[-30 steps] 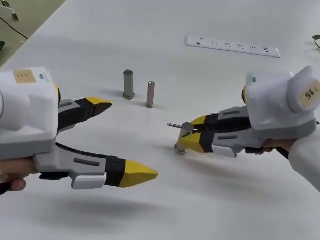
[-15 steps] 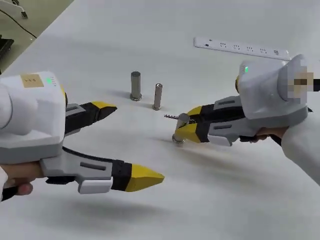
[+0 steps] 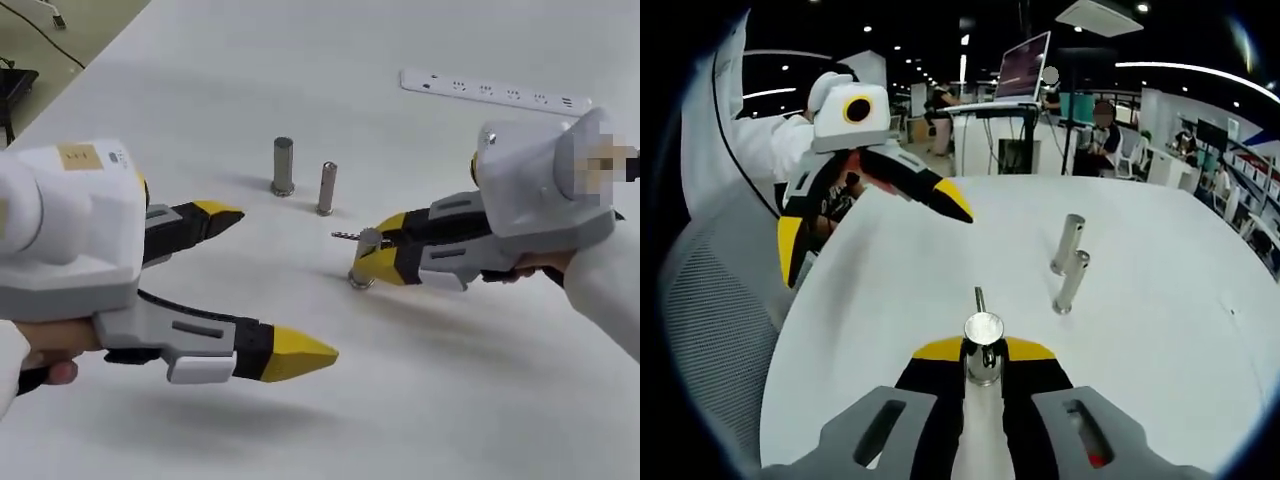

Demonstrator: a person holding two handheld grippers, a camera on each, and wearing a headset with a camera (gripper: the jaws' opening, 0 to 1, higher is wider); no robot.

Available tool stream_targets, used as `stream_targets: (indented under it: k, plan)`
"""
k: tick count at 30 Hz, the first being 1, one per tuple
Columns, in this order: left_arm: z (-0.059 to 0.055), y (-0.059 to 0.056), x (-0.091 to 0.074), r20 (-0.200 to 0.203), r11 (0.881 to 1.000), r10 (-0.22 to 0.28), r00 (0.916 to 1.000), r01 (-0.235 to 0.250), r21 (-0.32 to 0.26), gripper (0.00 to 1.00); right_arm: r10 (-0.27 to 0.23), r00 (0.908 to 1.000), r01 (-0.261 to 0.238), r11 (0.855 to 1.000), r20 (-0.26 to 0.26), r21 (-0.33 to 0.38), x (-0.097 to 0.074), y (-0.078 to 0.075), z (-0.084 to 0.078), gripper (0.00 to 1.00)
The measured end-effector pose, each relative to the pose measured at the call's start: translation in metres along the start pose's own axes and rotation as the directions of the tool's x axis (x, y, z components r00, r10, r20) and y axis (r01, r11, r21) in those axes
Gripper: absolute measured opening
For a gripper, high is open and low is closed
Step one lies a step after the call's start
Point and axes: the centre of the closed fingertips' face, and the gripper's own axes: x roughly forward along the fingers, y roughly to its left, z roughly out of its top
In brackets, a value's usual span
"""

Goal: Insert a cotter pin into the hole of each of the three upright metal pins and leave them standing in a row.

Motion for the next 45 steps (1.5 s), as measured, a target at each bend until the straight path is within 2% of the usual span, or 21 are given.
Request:
stream_targets:
  k: [6,7,13,17,21,22,24,26,30,32,35,37,39,42,43,45]
  plan:
    - [-0.002,0.0,-0.001,-0.006,1.0,0.002,1.0,-0.002,-0.009,0.99,-0.002,1.0,0.002,1.0,0.002,0.024,0.001,-0.001,0.001,0.08]
    - [-0.003,0.0,-0.001,-0.006,1.0,0.003,1.0,-0.003,-0.01,0.99,-0.003,1.0,0.003,1.0,0.006,-0.011,0.0,-0.001,0.0,0.08]
    - [-0.006,-0.001,-0.003,-0.01,1.0,0.003,0.9999,-0.003,-0.019,0.99,-0.01,0.9997,0.01,1.0,0.024,-0.004,0.0,0.0,0.002,0.09]
    - [-0.006,-0.002,-0.004,-0.007,1.0,0.004,1.0,-0.004,-0.024,0.99,-0.017,0.9986,0.017,1.0,0.05,0.004,-0.001,0.0,0.008,0.19]
    - [-0.003,-0.003,-0.005,0.002,1.0,0.007,1.0,-0.007,-0.026,0.99,-0.039,0.9973,0.038,0.999,0.062,0.013,-0.007,0.001,0.012,0.22]
    - [-0.002,-0.004,-0.005,0.006,1.0,0.007,1.0,-0.007,-0.029,0.99,-0.063,0.9954,0.061,0.998,0.072,0.026,-0.009,-0.002,0.014,0.28]
    - [-0.001,-0.005,-0.006,0.013,1.0,0.006,0.9999,-0.006,-0.029,0.99,-0.067,0.9932,0.063,0.997,0.096,0.047,-0.014,0.0,0.016,0.36]
    - [0.003,-0.007,-0.006,0.023,0.999,0.004,0.9997,-0.003,-0.032,0.99,-0.076,0.9896,0.067,0.995,0.122,0.074,-0.02,0.002,0.019,0.36]
    - [0.007,-0.01,-0.006,0.037,0.999,-0.001,0.9993,0.003,-0.039,0.99,-0.096,0.9859,0.083,0.992,0.137,0.099,-0.032,0.006,0.018,0.39]
    - [0.009,-0.012,-0.007,0.043,0.999,-0.005,0.999,0.006,-0.041,0.99,-0.114,0.9802,0.094,0.987,0.162,0.127,-0.042,0.012,0.02,0.43]
    - [0.009,-0.017,-0.008,0.051,0.999,-0.007,0.9987,0.009,-0.05,0.99,-0.149,0.9651,0.11,0.977,0.215,0.183,-0.059,0.018,0.024,0.54]
    - [0.008,-0.02,-0.009,0.055,0.998,-0.009,0.9984,0.012,-0.057,0.99,-0.176,0.9554,0.124,0.968,0.237,0.219,-0.07,0.021,0.023,0.58]
    - [0.008,-0.023,-0.009,0.06,0.998,-0.008,0.9982,0.012,-0.063,0.99,-0.213,0.9461,0.15,0.956,0.244,0.253,-0.081,0.022,0.02,0.59]
    - [0.008,-0.025,-0.01,0.067,0.997,-0.01,0.9977,0.015,-0.071,0.99,-0.232,0.94,0.163,0.949,0.25,0.269,-0.093,0.026,0.016,0.64]
    - [0.008,-0.027,-0.011,0.07,0.997,-0.011,0.9975,0.016,-0.072,0.99,-0.247,0.9344,0.171,0.943,0.256,0.285,-0.099,0.028,0.014,0.66]
    - [0.009,-0.029,-0.012,0.077,0.997,-0.012,0.997,0.018,-0.077,0.99,-0.262,0.9313,0.181,0.935,0.252,0.305,-0.105,0.03,0.01,0.7]
